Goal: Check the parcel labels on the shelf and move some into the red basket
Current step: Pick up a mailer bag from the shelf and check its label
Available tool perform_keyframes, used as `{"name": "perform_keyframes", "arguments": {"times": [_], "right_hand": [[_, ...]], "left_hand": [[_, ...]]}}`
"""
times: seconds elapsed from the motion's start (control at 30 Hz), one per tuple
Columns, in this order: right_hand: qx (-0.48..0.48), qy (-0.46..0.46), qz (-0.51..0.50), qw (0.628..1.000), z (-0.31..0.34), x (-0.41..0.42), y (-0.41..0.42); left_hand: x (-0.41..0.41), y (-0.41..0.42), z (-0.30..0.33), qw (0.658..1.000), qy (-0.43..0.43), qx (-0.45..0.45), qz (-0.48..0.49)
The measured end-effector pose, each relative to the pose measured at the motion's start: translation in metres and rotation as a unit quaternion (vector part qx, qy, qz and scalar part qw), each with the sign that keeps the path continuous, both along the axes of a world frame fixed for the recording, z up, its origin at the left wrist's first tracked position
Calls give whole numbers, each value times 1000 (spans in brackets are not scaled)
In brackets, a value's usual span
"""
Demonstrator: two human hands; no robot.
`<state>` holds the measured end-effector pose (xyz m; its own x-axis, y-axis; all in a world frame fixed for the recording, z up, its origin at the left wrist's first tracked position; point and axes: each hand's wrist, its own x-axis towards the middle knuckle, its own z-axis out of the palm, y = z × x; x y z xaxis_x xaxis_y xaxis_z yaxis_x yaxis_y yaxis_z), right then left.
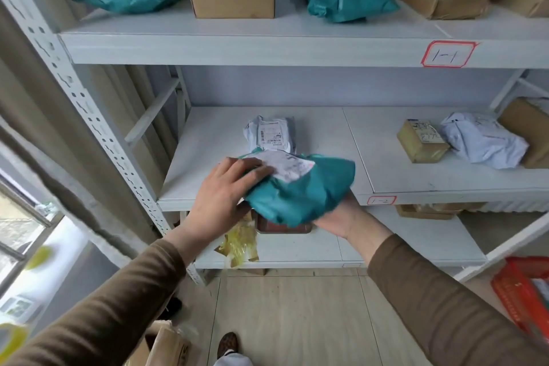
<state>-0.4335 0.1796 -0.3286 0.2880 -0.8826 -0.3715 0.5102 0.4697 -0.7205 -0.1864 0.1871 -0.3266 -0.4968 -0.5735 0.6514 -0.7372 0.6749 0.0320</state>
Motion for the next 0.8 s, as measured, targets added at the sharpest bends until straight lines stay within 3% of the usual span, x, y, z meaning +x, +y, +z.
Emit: {"name": "perform_keyframes", "arguments": {"times": [0.1,0.3,0.37,0.5,0.6,0.67,0.7,0.8], "right_hand": [[12,-12,69,997,0,-10,0],[-101,137,202,965,8,-5,-1],[-148,189,162,957,10,6,0],[-265,314,106,906,4,25,-2],[-252,320,42,912,-7,31,-9],[-184,256,-7,949,-14,31,-14],[-140,218,-23,966,-16,33,-17],[-44,151,-14,987,-24,40,-29]], "left_hand": [[9,-1,-20,998,-29,-55,-8],[28,-4,-53,998,-33,-50,10],[31,-4,-59,999,-30,-16,2],[39,-6,-69,998,-34,56,17],[34,-1,-68,988,56,144,28],[26,2,-62,943,224,243,46],[23,1,-59,890,326,315,55],[29,-9,-57,667,535,515,56]]}}
